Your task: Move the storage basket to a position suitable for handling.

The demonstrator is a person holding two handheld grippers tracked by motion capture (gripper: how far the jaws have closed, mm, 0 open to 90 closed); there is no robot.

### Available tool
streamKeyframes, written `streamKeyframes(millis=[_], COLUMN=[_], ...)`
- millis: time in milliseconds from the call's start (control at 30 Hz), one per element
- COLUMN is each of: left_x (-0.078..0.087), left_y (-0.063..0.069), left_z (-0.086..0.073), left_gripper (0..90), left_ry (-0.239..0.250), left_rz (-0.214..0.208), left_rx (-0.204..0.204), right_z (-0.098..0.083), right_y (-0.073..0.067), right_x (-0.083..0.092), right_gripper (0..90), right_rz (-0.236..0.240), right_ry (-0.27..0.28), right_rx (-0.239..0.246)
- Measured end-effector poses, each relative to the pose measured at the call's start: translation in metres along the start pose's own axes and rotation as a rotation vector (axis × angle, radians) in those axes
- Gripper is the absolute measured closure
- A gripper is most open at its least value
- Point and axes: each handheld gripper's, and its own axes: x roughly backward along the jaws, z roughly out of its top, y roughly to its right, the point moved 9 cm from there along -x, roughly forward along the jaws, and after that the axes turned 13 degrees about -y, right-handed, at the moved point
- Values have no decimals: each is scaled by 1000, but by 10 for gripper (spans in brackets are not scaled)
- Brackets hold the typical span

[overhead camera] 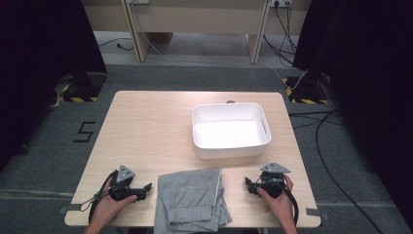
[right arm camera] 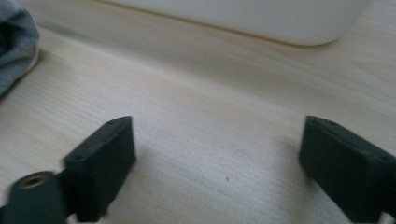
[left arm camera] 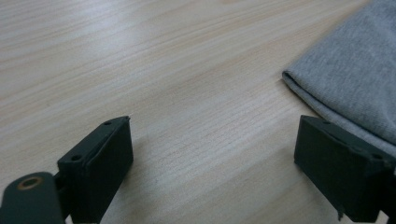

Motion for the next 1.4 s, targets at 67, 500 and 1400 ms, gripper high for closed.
streamKeyframes(millis=[67, 500, 1400], left_x=[0, 9, -15], left_y=[0, -1, 92], left_z=[0, 13, 130], left_gripper=[110, 165, 170], left_ry=[0, 60, 76], left_rz=[-2, -95, -155], left_rx=[0, 85, -179], right_z=[0, 32, 123], right_y=[1, 31, 60], right_x=[1, 54, 68], right_gripper=[172, 197, 223], right_rz=[9, -39, -70], right_ry=[2, 187, 238], right_rx=[-21, -78, -105])
